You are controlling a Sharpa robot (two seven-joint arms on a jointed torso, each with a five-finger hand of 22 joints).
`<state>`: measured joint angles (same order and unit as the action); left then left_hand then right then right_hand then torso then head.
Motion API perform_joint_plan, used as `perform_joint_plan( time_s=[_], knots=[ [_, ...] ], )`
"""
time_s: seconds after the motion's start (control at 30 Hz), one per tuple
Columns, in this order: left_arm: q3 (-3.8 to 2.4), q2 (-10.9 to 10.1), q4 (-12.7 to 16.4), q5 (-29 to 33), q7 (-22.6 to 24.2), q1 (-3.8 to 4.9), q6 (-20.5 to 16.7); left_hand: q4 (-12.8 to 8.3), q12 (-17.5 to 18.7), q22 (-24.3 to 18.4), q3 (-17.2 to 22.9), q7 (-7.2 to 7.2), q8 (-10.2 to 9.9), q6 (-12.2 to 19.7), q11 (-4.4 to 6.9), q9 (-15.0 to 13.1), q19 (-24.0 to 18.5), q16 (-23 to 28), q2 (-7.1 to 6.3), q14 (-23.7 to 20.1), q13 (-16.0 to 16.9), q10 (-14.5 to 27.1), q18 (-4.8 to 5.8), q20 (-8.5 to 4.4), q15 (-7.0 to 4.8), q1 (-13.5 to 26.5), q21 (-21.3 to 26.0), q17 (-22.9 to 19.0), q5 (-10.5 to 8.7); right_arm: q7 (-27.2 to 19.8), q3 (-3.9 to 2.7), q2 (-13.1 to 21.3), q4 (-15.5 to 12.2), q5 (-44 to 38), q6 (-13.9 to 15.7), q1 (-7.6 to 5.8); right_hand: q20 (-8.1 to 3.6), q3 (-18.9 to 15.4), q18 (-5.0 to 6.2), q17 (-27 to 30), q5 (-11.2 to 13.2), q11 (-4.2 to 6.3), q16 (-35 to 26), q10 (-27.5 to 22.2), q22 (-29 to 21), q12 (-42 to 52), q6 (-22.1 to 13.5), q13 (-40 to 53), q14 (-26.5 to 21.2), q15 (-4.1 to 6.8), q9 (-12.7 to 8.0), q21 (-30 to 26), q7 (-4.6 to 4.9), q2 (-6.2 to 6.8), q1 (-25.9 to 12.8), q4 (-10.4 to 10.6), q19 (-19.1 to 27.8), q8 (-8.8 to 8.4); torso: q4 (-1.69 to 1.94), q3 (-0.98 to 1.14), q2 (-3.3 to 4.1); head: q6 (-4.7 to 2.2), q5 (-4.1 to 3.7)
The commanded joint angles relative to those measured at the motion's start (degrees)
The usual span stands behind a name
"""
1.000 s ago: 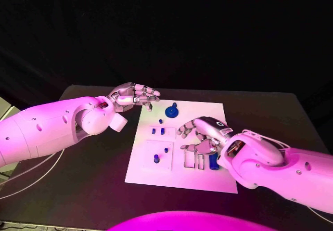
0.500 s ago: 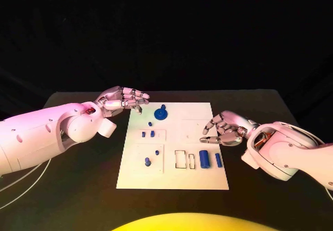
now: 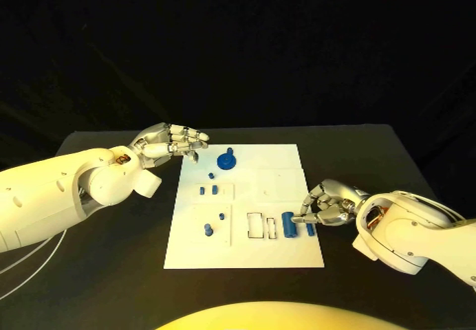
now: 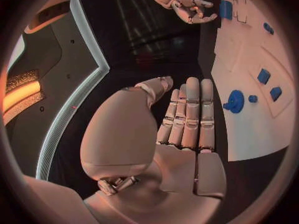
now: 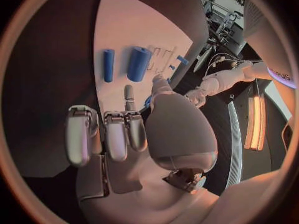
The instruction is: Assemble the parts on the task board
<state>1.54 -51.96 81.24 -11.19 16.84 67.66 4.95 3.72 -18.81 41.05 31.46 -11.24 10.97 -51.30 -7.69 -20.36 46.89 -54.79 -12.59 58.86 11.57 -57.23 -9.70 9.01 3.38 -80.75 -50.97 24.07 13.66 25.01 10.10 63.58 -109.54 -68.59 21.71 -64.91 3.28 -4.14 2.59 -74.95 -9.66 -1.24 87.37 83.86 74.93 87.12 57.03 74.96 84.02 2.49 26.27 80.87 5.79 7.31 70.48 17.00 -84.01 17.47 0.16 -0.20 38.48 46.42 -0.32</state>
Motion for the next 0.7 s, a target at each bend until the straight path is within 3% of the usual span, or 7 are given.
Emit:
perform_joint_plan(
  time_s=[0.03, 0.2, 0.43, 0.7],
  knots=[
    [-0.02, 0.01, 0.27, 0.54, 0.86, -0.02, 0.26, 0.12, -0.34, -0.09, -0.32, -0.12, 0.12, 0.43, 0.05, 0.01, -0.05, 0.35, 0.04, -0.35, 0.05, 0.31, -0.75, 0.19, 0.10, 0.42, 0.20, -0.08, 0.05, 3.56, 0.00, -0.81, 0.37, -2.90, -0.02, 0.64, -0.28, -0.56, -0.98, -6.40, -0.17, 0.22, 0.31, 3.57, 12.90, 0.16, -0.05, 11.05, 4.41, 0.44, 0.11, 0.31, -0.34, 0.02, -0.67, -0.06, -4.18, 0.43, 0.08, -0.05, 0.02, 0.10, 0.09],
    [-0.01, -0.04, 0.30, 0.59, 0.82, -0.03, 0.35, 0.19, -0.36, -0.12, -0.36, -0.13, 0.13, 0.44, 0.05, 0.01, -0.05, 0.34, 0.05, -0.34, 0.05, 0.34, -0.74, 0.20, 0.12, 0.53, 0.24, -0.08, 0.06, 4.21, 0.00, -2.22, 0.96, -3.70, 0.29, 1.51, -0.29, -1.12, -1.05, -6.62, -0.10, 0.25, 0.38, 3.60, 13.01, 0.18, -0.02, 11.12, 4.45, 0.46, 0.22, 0.70, -0.38, -0.03, -1.12, -0.04, -4.25, 0.63, 0.08, -0.11, 0.01, 0.19, 0.13],
    [-0.01, -0.26, 0.16, 0.61, 0.61, -0.04, 0.43, 0.30, -0.39, -0.15, -0.38, -0.13, 0.14, 0.45, 0.04, 0.00, -0.05, 0.33, 0.11, -0.32, 0.05, 0.36, -0.74, 0.22, 0.14, 0.65, 0.30, -0.07, 0.07, 4.90, 0.00, -3.94, 1.84, -4.63, 0.53, 2.71, -0.32, -1.53, -1.08, -6.79, -0.79, 0.32, 0.43, 3.60, 13.06, 0.14, 0.02, 11.14, 4.47, 0.51, 0.39, 0.87, -0.46, -0.71, -1.70, -0.05, -4.29, 0.96, -0.12, -0.02, 0.08, 0.28, 0.34],
    [-0.01, -0.35, 0.14, 0.61, 0.38, -0.04, 0.72, 0.30, -0.39, -0.15, -0.38, -0.13, 0.14, 0.45, 0.04, 0.00, -0.05, 0.33, 0.11, -0.32, 0.05, 0.36, -0.74, 0.22, 0.14, 0.65, 0.30, -0.07, 0.07, 7.17, -0.01, -5.68, 3.27, -6.42, -2.71, 3.55, -0.37, -2.45, -1.13, -6.95, -0.84, 0.38, 0.47, 3.36, 13.14, -0.16, 0.10, 10.84, 4.48, 0.58, 0.64, 1.18, -0.58, -0.96, -3.42, 0.03, -4.34, 1.48, -0.02, -0.08, 0.01, 0.41, 0.25]
  ],
)
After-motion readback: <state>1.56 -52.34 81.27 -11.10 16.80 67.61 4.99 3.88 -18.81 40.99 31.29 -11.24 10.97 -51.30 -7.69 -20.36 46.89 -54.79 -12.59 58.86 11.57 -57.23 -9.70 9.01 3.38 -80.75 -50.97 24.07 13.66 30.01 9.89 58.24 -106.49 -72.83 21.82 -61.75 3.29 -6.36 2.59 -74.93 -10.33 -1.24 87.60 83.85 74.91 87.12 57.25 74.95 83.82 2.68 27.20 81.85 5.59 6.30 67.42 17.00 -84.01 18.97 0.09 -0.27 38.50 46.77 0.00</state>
